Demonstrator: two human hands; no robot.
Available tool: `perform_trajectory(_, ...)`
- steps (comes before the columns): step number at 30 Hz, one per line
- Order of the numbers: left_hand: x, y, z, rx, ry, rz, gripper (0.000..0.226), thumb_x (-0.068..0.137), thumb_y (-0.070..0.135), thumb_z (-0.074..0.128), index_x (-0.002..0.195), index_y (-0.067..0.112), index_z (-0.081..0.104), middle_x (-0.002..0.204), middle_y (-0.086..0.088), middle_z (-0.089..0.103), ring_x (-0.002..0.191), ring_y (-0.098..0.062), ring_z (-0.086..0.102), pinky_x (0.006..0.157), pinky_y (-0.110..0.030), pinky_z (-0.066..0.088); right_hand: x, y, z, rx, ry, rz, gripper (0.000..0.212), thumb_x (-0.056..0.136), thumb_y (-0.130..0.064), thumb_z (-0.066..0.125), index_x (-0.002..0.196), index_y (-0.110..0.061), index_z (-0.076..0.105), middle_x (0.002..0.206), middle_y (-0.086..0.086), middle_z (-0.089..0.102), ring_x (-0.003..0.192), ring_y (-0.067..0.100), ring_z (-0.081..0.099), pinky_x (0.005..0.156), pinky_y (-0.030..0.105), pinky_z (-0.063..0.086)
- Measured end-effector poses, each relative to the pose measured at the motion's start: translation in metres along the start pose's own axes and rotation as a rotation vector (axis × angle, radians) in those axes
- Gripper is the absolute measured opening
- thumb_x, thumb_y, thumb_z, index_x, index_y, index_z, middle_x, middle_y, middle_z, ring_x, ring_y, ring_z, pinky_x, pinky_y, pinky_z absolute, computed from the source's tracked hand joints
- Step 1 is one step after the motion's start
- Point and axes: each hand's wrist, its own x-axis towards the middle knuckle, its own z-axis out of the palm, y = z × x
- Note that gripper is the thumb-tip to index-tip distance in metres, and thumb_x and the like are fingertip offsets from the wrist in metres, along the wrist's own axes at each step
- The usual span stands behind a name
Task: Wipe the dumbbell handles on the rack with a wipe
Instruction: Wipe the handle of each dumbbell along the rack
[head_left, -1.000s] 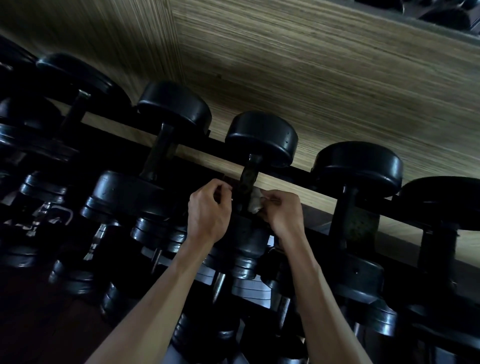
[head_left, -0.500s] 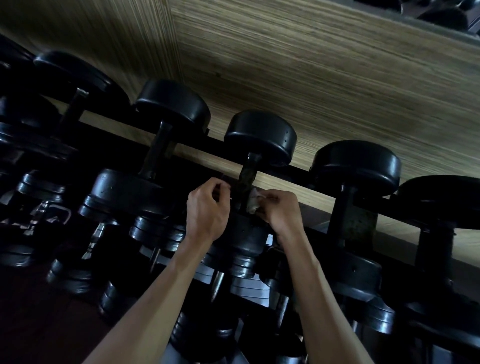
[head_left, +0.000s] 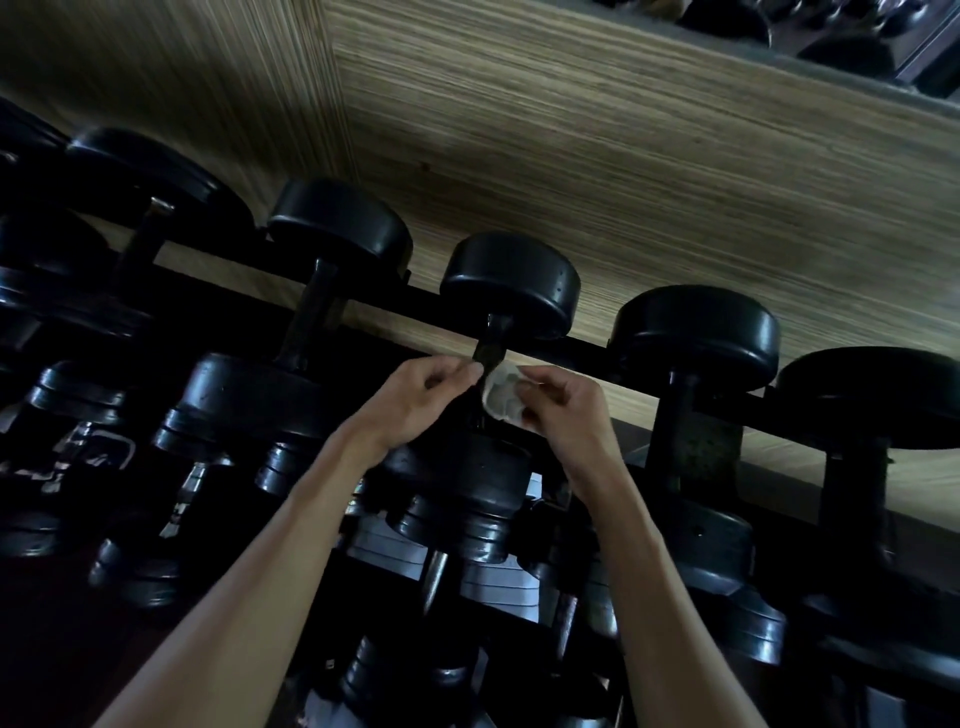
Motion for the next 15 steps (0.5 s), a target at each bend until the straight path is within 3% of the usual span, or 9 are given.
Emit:
perform_trajectory(2,0.002,0.006,-0.001,-0.005,-0.052,-0.002,0.032,0.094,0.037,0.064,0.12,0.019,0.07,0.111,0.007,0.073,0.106,0.001,0.065,0.099,-0.018,0.048,-0.001,0.0,0.008,0.024,-0.024,-0.014,0.018,0.098,-0.002,0.06,0.111,-0.004,0.072,0.099,0.011,0.077,0.088,0.015,0.073,0.072,0.022,0.056)
perform_trajectory(6,0.004,0.011,0.004,-0.079,-0.056,0.037,0.017,0.089,0.021,0.072,0.104,0.015,0.074,0.096,0.002,0.075,0.088,-0.002,0.069,0.077,-0.01,0.05,-0.005,0.005,0.02,0.052,0.05,-0.057,0.018,0.096,-0.005,0.064,0.111,-0.009,0.073,0.095,0.008,0.076,0.089,0.018,0.073,0.072,0.025,0.059)
perform_trajectory(9,0.015,0.001,0.001,0.026,0.222,0.026,0.008,0.088,0.019,0.073,0.096,0.017,0.072,0.086,0.006,0.072,0.082,-0.007,0.068,0.067,-0.006,0.048,-0.01,0.019,0.03,-0.097,0.205,-0.172,0.016,0.097,-0.011,0.063,0.109,-0.015,0.073,0.096,-0.001,0.075,0.093,0.011,0.071,0.082,0.021,0.056)
perform_trajectory(11,0.024,-0.002,-0.001,0.161,0.442,0.008,0.003,0.091,0.022,0.07,0.092,0.018,0.069,0.081,0.011,0.066,0.073,-0.001,0.063,0.062,-0.003,0.046,-0.022,0.032,0.042,-0.278,0.308,-0.3,0.016,0.099,-0.016,0.061,0.109,-0.016,0.073,0.1,-0.006,0.073,0.095,0.002,0.067,0.084,0.015,0.05)
perform_trajectory(15,0.05,0.002,0.01,0.269,0.529,0.038,0.013,0.094,0.023,0.066,0.096,0.013,0.074,0.08,0.009,0.064,0.07,-0.001,0.06,0.067,-0.011,0.046,-0.04,0.051,0.06,-0.339,0.355,-0.36,0.031,0.104,-0.03,0.046,0.11,-0.017,0.073,0.1,-0.016,0.067,0.099,0.0,0.062,0.087,0.016,0.048)
